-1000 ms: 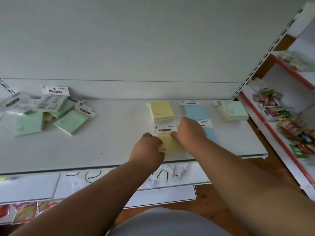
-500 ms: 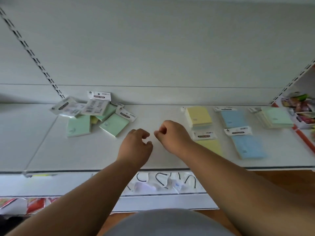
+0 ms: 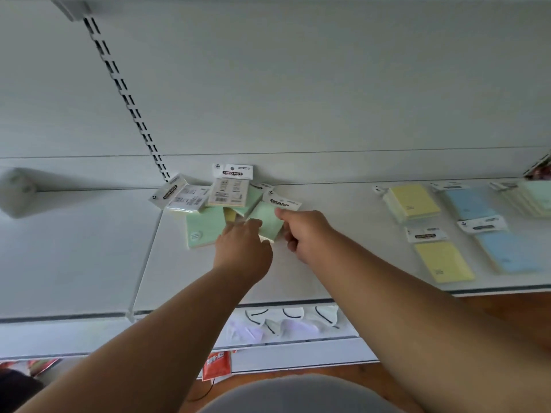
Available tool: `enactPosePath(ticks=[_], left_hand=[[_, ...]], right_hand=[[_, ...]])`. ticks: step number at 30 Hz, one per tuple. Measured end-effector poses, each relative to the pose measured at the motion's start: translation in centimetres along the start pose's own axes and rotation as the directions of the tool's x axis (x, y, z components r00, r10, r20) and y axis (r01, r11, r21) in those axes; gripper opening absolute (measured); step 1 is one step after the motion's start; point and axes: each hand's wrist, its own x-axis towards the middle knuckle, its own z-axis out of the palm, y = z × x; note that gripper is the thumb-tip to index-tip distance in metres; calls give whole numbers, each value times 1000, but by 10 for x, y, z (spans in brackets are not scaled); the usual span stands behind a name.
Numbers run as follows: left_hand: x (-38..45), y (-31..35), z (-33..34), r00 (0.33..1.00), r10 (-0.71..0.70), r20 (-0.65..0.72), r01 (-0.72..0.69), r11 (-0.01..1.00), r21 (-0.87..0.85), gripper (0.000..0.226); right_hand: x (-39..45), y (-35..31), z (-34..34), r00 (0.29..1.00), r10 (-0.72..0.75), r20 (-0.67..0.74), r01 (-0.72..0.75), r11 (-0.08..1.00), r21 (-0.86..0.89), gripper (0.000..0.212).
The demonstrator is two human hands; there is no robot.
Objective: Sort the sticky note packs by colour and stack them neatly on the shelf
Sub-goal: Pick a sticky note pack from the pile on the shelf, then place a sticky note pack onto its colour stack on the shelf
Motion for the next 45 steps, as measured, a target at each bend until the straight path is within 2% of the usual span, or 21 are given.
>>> enactPosePath(ticks=[2,4,7,9,12,14,20,22,27,31,36,40,43,45], left_hand=[[0,-4,2,1000,18,-22,-19,999,-30,41],[-1,-6,2,998,19,-54,-23,996,-85,38],[-1,-4,2,991,15,-131,-38,983,-180,37],[0,2,4,985,2,-173,-45,968,-248,35],[-2,32,10,997,-17,-80,-17,911,-412,21],[-4,65,18,1000,10,-18,-17,890,-455,17],[-21,204,77,965,206,161,-96,854,-512,22],[-28,256,105,951,250,180,-132,860,-492,24],[-44,371,161,919,293,264,-177,904,-388,24],[-45,439,196,913,252,320,-162,946,-281,29],[-43,489,224,914,156,375,-134,987,-84,38],[-41,502,232,919,108,379,-149,986,80,25],[-42,507,232,923,147,355,-207,969,135,19],[-44,506,231,929,176,324,-231,963,138,21]], right_hand=[[9,-2,5,999,-21,-33,20,999,-38,21],[16,-4,9,993,-108,-58,101,989,-108,22],[15,-6,-5,958,-286,-22,270,926,-265,22],[8,-4,-29,937,-348,10,339,906,-254,24],[-6,-3,-86,915,-400,48,400,888,-227,23],[-11,-7,-131,909,-413,60,417,887,-201,26],[-10,-11,-287,838,-529,-137,460,818,-345,7],[-6,-12,-344,824,-534,-190,452,821,-348,7],[7,-19,-476,875,-440,-202,372,878,-301,19],[25,-25,-546,906,-356,-231,231,871,-434,18],[49,-36,-586,933,-318,-169,121,719,-684,23],[70,-35,-590,936,-312,-162,70,616,-784,28],[71,-32,-589,907,-391,-156,54,475,-878,36],[66,-31,-586,885,-450,-116,83,398,-913,32]])
